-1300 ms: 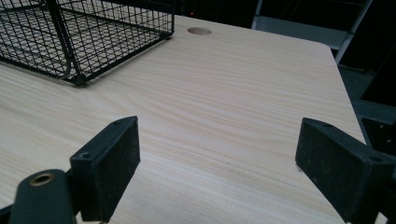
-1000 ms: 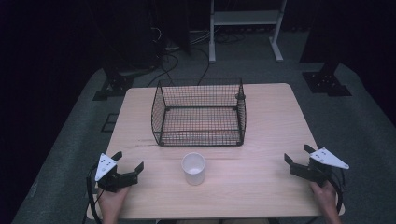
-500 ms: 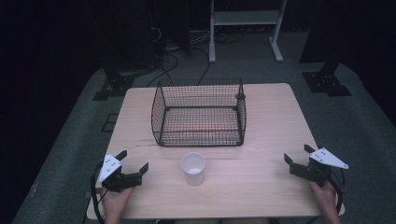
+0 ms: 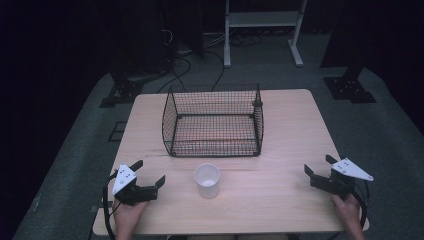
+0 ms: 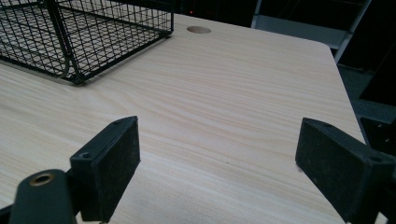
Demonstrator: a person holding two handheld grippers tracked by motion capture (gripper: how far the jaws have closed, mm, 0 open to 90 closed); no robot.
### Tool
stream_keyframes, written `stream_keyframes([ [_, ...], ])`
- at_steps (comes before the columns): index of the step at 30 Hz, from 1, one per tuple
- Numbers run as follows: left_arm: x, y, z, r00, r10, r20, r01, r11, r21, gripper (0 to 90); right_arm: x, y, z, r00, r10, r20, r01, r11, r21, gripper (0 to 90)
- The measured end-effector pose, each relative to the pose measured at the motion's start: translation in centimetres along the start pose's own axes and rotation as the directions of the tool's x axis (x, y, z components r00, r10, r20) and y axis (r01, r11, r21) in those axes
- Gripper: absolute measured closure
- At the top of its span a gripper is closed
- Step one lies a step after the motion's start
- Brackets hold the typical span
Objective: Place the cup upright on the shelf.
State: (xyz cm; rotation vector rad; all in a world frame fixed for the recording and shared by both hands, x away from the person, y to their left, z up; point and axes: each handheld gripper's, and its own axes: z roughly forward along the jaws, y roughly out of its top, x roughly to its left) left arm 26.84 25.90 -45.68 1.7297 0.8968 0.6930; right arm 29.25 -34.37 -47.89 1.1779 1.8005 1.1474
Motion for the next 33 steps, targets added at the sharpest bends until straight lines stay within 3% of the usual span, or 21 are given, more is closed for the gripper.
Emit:
stream_keyframes([
  [16,-1.3,0.6,0.4,0.9962,0.039,0.077,-0.039,0.9992,-0.003,2.3,0.0,0.0,0.0,1.0,-0.006,0.0,0.006,1.0,-0.003,13.0],
  [23,-1.9,0.8,0.7,0.9913,0.053,0.121,-0.052,0.9985,-0.014,2.3,0.1,0.0,0.0,1.0,-0.007,0.0,0.007,1.0,-0.002,13.1],
  [29,-2.1,0.8,1.1,0.9888,0.056,0.138,-0.058,0.9982,0.011,2.3,0.1,0.0,0.0,0.9999,-0.01,-0.003,0.01,1.0,0.0,13.0],
  [33,-2.5,0.9,1.3,0.9839,0.068,0.165,-0.071,0.9974,0.01,2.3,0.1,0.0,0.0,0.9999,-0.011,-0.001,0.011,1.0,0.0,13.1],
])
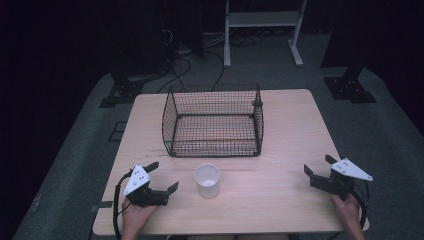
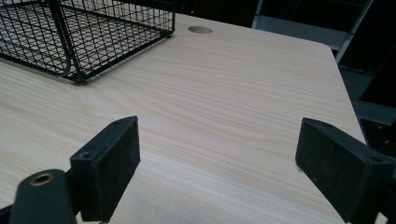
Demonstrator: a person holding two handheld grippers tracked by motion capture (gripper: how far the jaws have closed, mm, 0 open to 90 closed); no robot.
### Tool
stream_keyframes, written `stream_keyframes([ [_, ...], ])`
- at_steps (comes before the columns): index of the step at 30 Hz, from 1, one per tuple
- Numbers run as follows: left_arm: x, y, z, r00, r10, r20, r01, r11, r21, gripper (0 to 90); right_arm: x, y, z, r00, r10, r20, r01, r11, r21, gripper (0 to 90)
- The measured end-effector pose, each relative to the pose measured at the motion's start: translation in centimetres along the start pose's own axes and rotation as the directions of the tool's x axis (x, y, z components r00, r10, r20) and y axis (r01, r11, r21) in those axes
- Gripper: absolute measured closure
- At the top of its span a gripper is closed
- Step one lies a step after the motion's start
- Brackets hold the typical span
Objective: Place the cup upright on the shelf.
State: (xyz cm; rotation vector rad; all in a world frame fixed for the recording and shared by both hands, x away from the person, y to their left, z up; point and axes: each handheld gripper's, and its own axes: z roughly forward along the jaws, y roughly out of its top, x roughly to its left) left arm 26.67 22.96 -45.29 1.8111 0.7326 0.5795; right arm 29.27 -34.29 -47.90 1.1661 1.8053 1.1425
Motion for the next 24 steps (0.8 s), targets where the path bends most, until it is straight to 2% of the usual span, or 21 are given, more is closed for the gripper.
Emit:
stream_keyframes([
  [5,-0.5,0.2,0.4,0.9988,0.011,0.049,-0.01,0.9999,-0.006,2.3,0.1,0.0,0.0,1.0,-0.003,-0.001,0.003,1.0,0.001,13.0],
  [10,-1.4,0.7,0.9,0.9946,0.039,0.096,-0.04,0.9992,0.002,2.3,0.1,0.0,0.0,1.0,-0.004,0.0,0.004,1.0,0.001,13.0],
  [13,-1.9,0.8,1.3,0.9911,0.054,0.122,-0.055,0.9985,0.006,2.3,0.1,0.0,0.0,1.0,-0.004,0.001,0.004,1.0,0.001,13.1],
  [20,-2.5,1.2,1.6,0.9831,0.06,0.173,-0.063,0.998,0.009,2.3,0.1,0.0,0.0,1.0,-0.002,0.001,0.002,1.0,0.0,13.1],
  [24,-3.0,1.4,1.8,0.9751,0.077,0.208,-0.081,0.9967,0.011,2.3,0.0,0.0,0.0,1.0,0.001,0.003,-0.001,1.0,0.0,13.0],
])
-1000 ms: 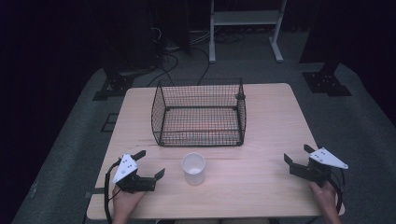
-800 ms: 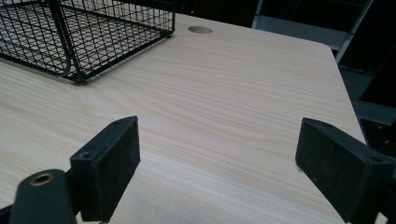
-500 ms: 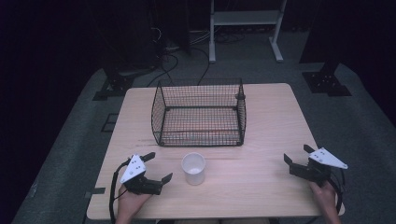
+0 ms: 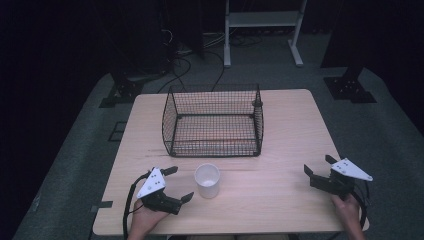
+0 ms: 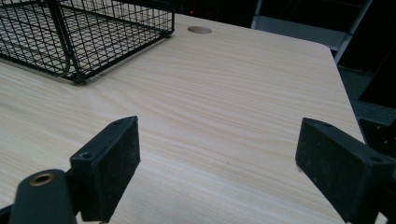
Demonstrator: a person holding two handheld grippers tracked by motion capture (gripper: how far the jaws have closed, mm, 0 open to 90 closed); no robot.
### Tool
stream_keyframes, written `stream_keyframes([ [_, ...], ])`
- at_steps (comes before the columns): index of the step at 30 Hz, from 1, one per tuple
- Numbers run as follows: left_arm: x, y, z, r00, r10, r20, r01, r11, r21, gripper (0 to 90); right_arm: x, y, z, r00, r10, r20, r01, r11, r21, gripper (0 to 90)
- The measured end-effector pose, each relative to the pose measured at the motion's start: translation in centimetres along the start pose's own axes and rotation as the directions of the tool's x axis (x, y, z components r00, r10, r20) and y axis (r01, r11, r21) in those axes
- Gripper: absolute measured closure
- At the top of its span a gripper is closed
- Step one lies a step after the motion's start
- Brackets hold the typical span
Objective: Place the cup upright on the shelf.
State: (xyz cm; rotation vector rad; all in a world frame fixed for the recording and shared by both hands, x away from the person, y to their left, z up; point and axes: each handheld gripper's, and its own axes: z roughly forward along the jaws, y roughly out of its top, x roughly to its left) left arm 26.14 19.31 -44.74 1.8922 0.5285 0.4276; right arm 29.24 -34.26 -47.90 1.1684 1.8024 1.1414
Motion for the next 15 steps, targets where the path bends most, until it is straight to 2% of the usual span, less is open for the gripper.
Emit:
stream_keyframes([
  [8,-0.4,0.6,0.9,0.9982,0.02,0.057,-0.021,0.9993,0.03,2.3,0.0,0.0,0.0,1.0,0.001,0.003,-0.001,1.0,0.0,13.0],
  [15,-0.6,1.1,2.2,0.9956,0.037,0.086,-0.043,0.9964,0.072,2.3,0.0,0.0,0.0,1.0,-0.002,0.0,0.002,1.0,0.002,13.0],
])
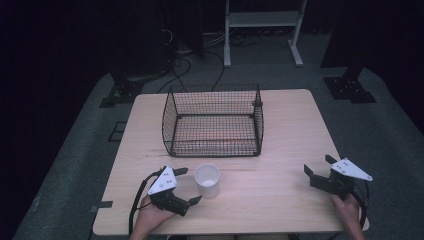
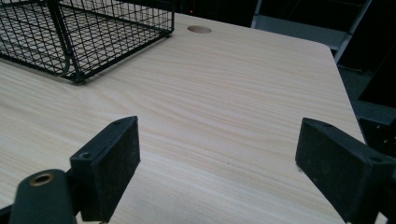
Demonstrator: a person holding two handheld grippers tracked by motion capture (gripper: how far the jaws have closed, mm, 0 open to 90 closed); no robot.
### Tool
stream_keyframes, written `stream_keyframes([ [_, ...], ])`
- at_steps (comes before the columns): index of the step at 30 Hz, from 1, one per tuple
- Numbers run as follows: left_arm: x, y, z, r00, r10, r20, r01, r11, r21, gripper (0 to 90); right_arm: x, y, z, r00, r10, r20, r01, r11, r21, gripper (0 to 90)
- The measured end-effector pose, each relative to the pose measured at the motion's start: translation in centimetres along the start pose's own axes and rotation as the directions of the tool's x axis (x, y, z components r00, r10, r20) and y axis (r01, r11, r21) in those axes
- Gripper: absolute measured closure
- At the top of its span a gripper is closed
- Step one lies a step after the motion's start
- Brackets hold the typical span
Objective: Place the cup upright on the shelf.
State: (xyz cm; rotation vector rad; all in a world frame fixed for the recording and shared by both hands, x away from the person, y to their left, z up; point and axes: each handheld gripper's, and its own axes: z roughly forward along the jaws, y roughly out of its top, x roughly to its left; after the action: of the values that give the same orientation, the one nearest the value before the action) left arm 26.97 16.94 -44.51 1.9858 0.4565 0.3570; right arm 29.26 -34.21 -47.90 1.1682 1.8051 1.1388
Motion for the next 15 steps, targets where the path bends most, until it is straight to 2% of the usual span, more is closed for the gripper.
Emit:
stream_keyframes([
  [9,0.0,0.3,1.8,0.9994,0.002,0.035,-0.005,0.9979,0.064,2.3,0.0,0.0,0.0,1.0,0.001,-0.002,-0.001,1.0,0.0,13.1],
  [15,-0.1,0.8,2.7,0.9987,0.019,0.048,-0.023,0.9952,0.095,2.3,0.0,0.0,0.0,1.0,0.0,-0.003,0.0,1.0,0.001,13.1],
])
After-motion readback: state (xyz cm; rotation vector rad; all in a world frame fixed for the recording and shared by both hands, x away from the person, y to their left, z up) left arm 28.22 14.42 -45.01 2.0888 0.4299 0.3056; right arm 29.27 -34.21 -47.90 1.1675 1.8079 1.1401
